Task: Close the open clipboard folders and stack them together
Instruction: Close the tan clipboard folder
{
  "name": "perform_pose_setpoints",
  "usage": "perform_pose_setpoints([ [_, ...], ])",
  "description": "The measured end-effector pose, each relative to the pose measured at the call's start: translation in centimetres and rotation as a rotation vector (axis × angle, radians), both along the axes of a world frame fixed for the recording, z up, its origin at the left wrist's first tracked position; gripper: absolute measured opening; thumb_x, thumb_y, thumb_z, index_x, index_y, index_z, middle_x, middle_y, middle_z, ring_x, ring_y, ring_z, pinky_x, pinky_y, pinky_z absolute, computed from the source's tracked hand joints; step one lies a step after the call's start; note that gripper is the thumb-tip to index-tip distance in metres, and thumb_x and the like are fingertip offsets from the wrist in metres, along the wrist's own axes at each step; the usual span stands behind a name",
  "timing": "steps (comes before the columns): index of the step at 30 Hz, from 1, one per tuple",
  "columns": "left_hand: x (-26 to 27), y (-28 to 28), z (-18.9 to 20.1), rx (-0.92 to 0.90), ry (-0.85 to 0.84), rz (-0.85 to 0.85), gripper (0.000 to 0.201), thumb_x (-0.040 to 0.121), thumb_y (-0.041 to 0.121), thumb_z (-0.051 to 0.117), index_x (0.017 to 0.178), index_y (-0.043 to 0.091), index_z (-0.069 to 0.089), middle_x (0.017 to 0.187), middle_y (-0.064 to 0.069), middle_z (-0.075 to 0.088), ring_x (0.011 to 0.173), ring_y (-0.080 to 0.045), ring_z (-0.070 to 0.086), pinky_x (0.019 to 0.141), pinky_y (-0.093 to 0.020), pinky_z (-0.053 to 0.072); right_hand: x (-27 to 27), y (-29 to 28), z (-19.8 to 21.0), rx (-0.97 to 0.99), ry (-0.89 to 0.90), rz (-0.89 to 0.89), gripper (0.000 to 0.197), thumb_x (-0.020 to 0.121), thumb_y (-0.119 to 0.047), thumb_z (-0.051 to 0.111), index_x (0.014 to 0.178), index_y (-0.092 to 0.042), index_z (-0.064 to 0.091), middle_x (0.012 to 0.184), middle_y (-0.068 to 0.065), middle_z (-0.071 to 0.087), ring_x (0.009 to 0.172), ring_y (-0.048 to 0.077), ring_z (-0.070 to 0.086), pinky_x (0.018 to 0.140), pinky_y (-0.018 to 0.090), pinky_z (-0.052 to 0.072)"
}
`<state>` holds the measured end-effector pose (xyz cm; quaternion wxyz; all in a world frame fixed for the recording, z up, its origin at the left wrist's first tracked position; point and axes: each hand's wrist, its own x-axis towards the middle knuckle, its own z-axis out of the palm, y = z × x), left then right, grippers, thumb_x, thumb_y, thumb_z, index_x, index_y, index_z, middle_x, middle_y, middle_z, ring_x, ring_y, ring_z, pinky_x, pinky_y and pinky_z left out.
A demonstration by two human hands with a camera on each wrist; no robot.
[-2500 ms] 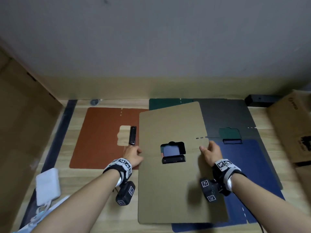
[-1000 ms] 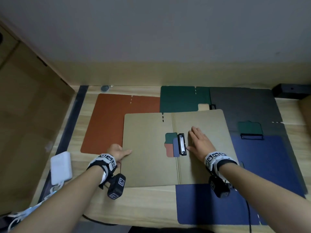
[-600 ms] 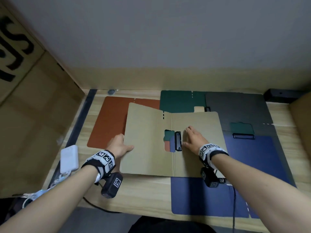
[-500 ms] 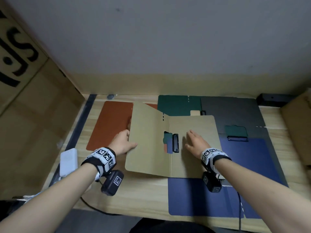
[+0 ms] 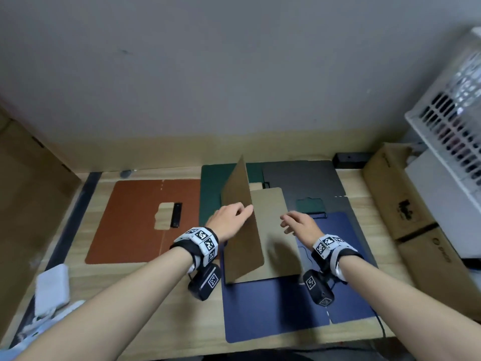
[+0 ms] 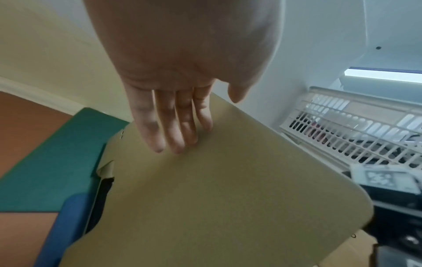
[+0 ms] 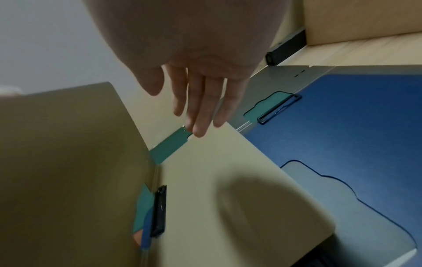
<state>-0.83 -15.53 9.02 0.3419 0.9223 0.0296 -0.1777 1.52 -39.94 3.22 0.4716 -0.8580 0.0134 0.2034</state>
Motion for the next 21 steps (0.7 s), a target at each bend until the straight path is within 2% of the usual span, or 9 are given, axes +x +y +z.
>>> perform_pose_setpoints([
  [3,0.6,-0.6,-1.9,-0.025,0.081,0.005,0.039,0.088,0.057,0.038,0.083,0.025,0.061,0.085,0.001,0.068,0.082,-0.024,0.065,0.078,-0.034,0.050,0.1,-0.3,0.4,0.188,0.094,-0.135,0.038,0.098,-0.041,0.041,0.104,-0.012,0.066,0.090,0.012,0.071,0.071,0.020,0.062,0.074,0.035,0.046],
  [6,0.4,0.2,-4.4,0.035,0.161,0.045,0.021,0.087,0.036,0.047,0.090,0.024,0.064,0.093,0.002,0.069,0.088,-0.023,0.064,0.081,-0.035,0.053,0.3,-0.6,-0.2,0.194,0.148,-0.196,0.046,0.095,-0.046,0.045,0.106,-0.006,0.064,0.082,0.008,0.061,0.070,0.021,0.056,0.071,0.036,0.047],
  [8,-0.1,1.2,-6.3,0.082,0.228,0.092,0.019,0.087,0.029,0.049,0.093,0.020,0.064,0.095,0.000,0.069,0.093,-0.025,0.064,0.079,-0.032,0.049,0.3,-0.9,-1.2,0.091,0.149,-0.151,0.041,0.094,-0.043,0.051,0.112,-0.007,0.062,0.092,0.006,0.062,0.078,0.020,0.058,0.072,0.034,0.051],
  [11,-1.5,2.5,-8.9,0.133,0.318,0.148,0.015,0.090,0.026,0.054,0.099,0.015,0.058,0.096,-0.004,0.065,0.089,-0.024,0.060,0.074,-0.029,0.042,0.1,-1.2,-3.0,-0.082,0.119,-0.112,0.037,0.091,-0.029,0.060,0.123,-0.010,0.059,0.113,0.007,0.065,0.101,0.022,0.062,0.086,0.037,0.052],
  [13,-2.6,2.9,-10.5,0.105,0.366,0.198,0.020,0.091,0.024,0.056,0.108,0.013,0.053,0.100,-0.007,0.061,0.086,-0.023,0.056,0.074,-0.030,0.043,0.0,-1.0,-4.0,-0.159,0.117,-0.103,0.035,0.089,-0.025,0.062,0.121,-0.010,0.061,0.114,0.007,0.067,0.103,0.023,0.062,0.089,0.032,0.048],
  [16,-3.8,2.4,-12.0,-0.014,0.421,0.269,0.036,0.089,0.014,0.056,0.123,0.006,0.049,0.104,-0.008,0.056,0.088,-0.023,0.054,0.076,-0.029,0.043,0.0,-0.6,-5.6,-0.225,0.165,-0.065,0.032,0.089,-0.023,0.062,0.117,-0.007,0.061,0.109,0.009,0.067,0.099,0.025,0.061,0.084,0.031,0.047],
  [19,-4.3,1.9,-13.0,-0.082,0.436,0.355,0.049,0.085,0.012,0.060,0.131,0.003,0.046,0.099,-0.006,0.056,0.094,-0.025,0.058,0.086,-0.034,0.048,-0.2,-0.1,-6.8,-0.242,0.241,-0.085,0.034,0.088,-0.022,0.063,0.118,-0.007,0.056,0.104,0.005,0.060,0.093,0.022,0.055,0.081,0.028,0.041],
  [21,-4.1,1.7,-13.4,-0.127,0.448,0.436,0.054,0.082,0.013,0.063,0.132,0.003,0.046,0.092,-0.005,0.059,0.087,-0.025,0.059,0.084,-0.036,0.052,-0.2,0.2,-7.7,-0.259,0.258,-0.115,0.038,0.086,-0.021,0.066,0.120,-0.007,0.054,0.108,0.007,0.061,0.098,0.025,0.057,0.086,0.030,0.043],
])
